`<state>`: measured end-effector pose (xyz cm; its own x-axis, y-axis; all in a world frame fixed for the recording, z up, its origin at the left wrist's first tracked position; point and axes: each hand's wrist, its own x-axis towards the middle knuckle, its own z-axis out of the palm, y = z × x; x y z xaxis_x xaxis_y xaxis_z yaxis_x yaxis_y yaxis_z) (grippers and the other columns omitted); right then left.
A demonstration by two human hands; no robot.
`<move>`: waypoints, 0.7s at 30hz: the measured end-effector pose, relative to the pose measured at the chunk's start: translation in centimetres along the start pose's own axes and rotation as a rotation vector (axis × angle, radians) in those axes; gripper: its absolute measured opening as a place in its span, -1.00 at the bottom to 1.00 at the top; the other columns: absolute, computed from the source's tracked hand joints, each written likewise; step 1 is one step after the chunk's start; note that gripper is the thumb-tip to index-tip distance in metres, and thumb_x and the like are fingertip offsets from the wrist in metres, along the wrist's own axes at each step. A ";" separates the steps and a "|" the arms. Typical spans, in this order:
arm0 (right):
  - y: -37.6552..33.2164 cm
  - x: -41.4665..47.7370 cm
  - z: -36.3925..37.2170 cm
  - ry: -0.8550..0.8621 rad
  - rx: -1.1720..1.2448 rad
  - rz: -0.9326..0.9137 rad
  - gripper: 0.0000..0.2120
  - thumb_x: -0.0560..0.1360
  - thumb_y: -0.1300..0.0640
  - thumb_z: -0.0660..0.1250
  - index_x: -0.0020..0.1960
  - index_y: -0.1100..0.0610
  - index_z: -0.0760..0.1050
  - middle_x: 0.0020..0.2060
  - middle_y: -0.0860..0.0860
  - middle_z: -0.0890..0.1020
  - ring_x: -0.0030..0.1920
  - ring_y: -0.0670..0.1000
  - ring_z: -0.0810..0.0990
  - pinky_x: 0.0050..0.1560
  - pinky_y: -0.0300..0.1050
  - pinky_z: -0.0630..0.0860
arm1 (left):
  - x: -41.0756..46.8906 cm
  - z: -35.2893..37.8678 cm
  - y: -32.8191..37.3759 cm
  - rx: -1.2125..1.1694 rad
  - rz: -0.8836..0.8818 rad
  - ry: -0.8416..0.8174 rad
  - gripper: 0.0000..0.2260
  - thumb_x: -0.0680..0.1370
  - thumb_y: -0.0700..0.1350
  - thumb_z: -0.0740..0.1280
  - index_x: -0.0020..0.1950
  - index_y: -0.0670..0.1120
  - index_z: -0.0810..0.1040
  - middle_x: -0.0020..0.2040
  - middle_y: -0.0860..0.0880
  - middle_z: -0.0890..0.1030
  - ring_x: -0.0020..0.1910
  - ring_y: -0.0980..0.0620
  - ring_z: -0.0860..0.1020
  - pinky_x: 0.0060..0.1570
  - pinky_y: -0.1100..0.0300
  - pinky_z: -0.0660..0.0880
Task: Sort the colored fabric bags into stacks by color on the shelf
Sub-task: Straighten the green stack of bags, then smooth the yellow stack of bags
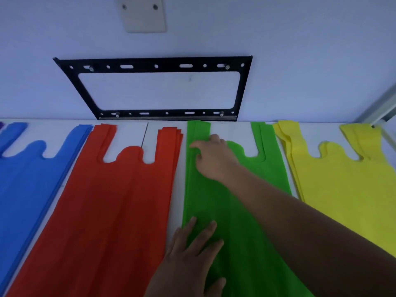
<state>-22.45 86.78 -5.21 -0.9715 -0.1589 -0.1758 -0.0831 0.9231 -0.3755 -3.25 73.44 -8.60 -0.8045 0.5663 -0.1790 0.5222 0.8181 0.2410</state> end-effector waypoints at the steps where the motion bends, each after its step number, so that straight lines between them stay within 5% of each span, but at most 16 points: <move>1: -1.2 0.6 0.4 -0.025 -0.006 -0.007 -0.52 0.49 0.19 0.23 0.38 -0.11 0.40 0.39 0.19 0.30 0.33 0.20 0.37 0.24 0.15 0.48 | -0.2 -0.1 0.0 -0.039 -0.012 0.009 -0.45 0.33 0.39 0.24 0.26 0.20 0.50 0.43 0.14 0.46 0.37 -0.12 0.48 0.15 -0.07 0.52; 4: -2.9 1.5 0.7 -0.022 0.038 -0.008 -0.68 0.49 0.23 0.23 0.22 0.08 0.51 0.47 0.21 0.20 0.32 0.18 0.37 0.28 0.11 0.45 | -0.3 -0.8 0.2 -0.175 -0.067 0.032 -0.46 0.42 0.34 0.22 0.36 0.21 0.45 0.54 0.27 0.19 0.55 0.00 0.17 0.39 -0.04 0.36; 6: -2.3 0.5 0.6 -0.009 0.051 -0.060 -0.52 0.48 0.26 0.23 0.38 0.00 0.43 0.57 0.15 0.01 0.48 0.18 0.24 0.44 0.15 0.32 | -0.5 -0.9 0.0 -0.233 -0.127 0.041 -0.45 0.45 0.33 0.15 0.44 0.25 0.34 0.55 0.33 -0.04 0.57 0.12 -0.11 0.52 0.01 0.16; 8: -1.0 -1.8 0.5 0.032 0.067 -0.112 -0.47 0.51 0.23 0.19 0.44 -0.11 0.35 0.59 0.07 -0.03 0.56 0.15 0.08 0.52 0.16 0.14 | -0.7 -0.5 -0.3 -0.196 -0.094 0.097 -0.52 0.39 0.30 0.25 0.30 0.25 0.46 0.53 0.20 0.25 0.54 0.05 0.16 0.34 -0.09 0.43; 10: 1.1 -4.7 0.5 0.086 0.116 -0.111 -0.57 0.56 0.15 0.19 0.40 -0.10 0.41 0.58 0.03 0.10 0.55 0.09 0.14 0.53 0.09 0.07 | -0.9 0.1 -0.4 -0.202 -0.064 0.158 -0.57 0.29 0.28 0.34 0.12 0.21 0.54 0.37 0.06 0.52 0.38 -0.05 0.43 0.09 -0.11 0.59; 14: 7.5 -11.2 0.3 0.197 0.125 0.027 -0.72 0.54 0.07 0.28 0.23 -0.04 0.54 0.40 0.03 0.44 0.39 0.04 0.38 0.47 0.03 0.25 | 0.4 0.9 0.5 -0.065 0.108 0.203 -0.47 0.28 0.35 0.31 0.16 0.12 0.51 0.33 -0.05 0.58 0.34 -0.15 0.41 0.21 -0.12 0.36; 18: 14.6 -17.2 -1.7 0.354 0.128 0.135 -0.78 0.51 0.13 0.35 0.14 -0.01 0.58 0.18 -0.01 0.55 0.24 0.01 0.49 0.29 -0.12 0.38 | 1.1 2.5 0.7 0.116 0.278 0.180 -0.42 0.49 0.45 0.02 0.29 0.12 0.48 0.35 0.05 0.56 0.33 -0.15 0.43 0.37 -0.09 0.10; 21: 19.7 -20.8 -3.9 0.380 0.074 0.214 -0.76 0.49 0.12 0.39 0.15 -0.04 0.58 0.19 -0.05 0.56 0.23 -0.01 0.50 0.19 -0.18 0.36 | 1.1 2.2 0.0 0.096 0.260 0.206 -0.51 0.51 0.43 0.00 0.20 0.19 0.47 0.23 0.20 0.60 0.24 0.02 0.43 0.29 -0.15 0.30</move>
<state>-4.76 109.61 -5.43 -0.9789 0.1857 0.0853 0.1313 0.8914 -0.4338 -3.52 74.32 -10.88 -0.6759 0.7332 0.0751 0.7338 0.6600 0.1609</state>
